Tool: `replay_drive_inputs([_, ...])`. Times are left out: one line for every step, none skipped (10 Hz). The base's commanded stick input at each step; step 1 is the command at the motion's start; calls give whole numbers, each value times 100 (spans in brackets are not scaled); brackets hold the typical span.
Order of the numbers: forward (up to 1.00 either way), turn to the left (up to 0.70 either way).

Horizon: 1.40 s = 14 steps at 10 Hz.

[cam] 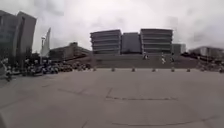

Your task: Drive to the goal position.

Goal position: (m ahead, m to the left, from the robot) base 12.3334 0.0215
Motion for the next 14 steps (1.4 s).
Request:
replay_drive_inputs([45, 0])
replay_drive_inputs([45, 0])
replay_drive_inputs([45, 0])
replay_drive_inputs([45, 0])
replay_drive_inputs([45, 0])
replay_drive_inputs([45, 0])
replay_drive_inputs([45, 0])
replay_drive_inputs([45, 0])
replay_drive_inputs([45, 0])
replay_drive_inputs([45, 0])
replay_drive_inputs([45, 0])
replay_drive_inputs([45, 0])
replay_drive_inputs([45, 0])
replay_drive_inputs([45, 0])
